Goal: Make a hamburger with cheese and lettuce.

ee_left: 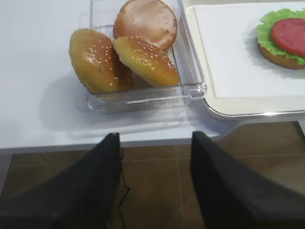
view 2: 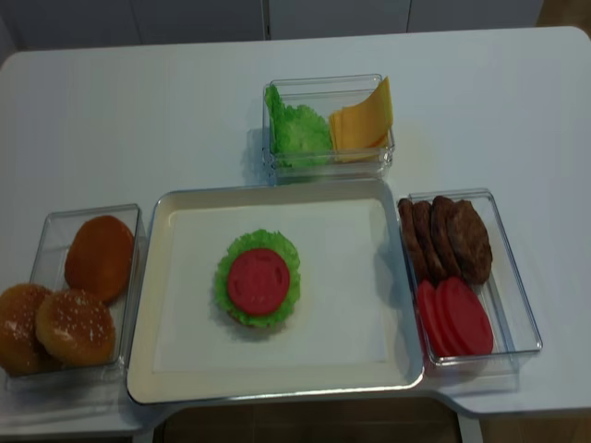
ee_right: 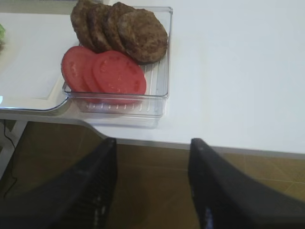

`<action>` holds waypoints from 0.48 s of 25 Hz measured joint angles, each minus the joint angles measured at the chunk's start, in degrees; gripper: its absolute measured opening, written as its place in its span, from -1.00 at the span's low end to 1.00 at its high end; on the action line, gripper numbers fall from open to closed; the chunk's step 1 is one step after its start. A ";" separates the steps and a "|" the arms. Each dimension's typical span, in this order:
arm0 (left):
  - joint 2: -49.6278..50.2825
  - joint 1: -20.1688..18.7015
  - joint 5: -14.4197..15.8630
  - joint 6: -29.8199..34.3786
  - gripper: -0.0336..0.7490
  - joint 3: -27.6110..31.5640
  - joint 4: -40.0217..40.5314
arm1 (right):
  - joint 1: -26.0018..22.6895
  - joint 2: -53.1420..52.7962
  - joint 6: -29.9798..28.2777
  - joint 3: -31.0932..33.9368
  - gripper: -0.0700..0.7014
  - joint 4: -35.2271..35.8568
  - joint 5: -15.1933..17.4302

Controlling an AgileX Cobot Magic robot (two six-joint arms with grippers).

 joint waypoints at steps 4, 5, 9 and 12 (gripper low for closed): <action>0.00 0.00 0.00 0.00 0.00 0.00 0.00 | -0.09 -0.09 -0.60 1.79 0.13 0.00 -2.04; 0.00 0.00 0.00 0.00 0.00 0.00 0.00 | -0.09 -0.09 -0.58 1.91 0.13 0.00 -2.30; 0.00 0.00 0.00 0.00 0.00 0.00 0.00 | -0.09 -0.09 -0.62 2.14 0.13 -0.18 -2.47; 0.00 0.00 0.00 0.00 0.00 0.00 0.00 | -0.09 -0.09 -0.62 2.14 0.13 -0.18 -2.47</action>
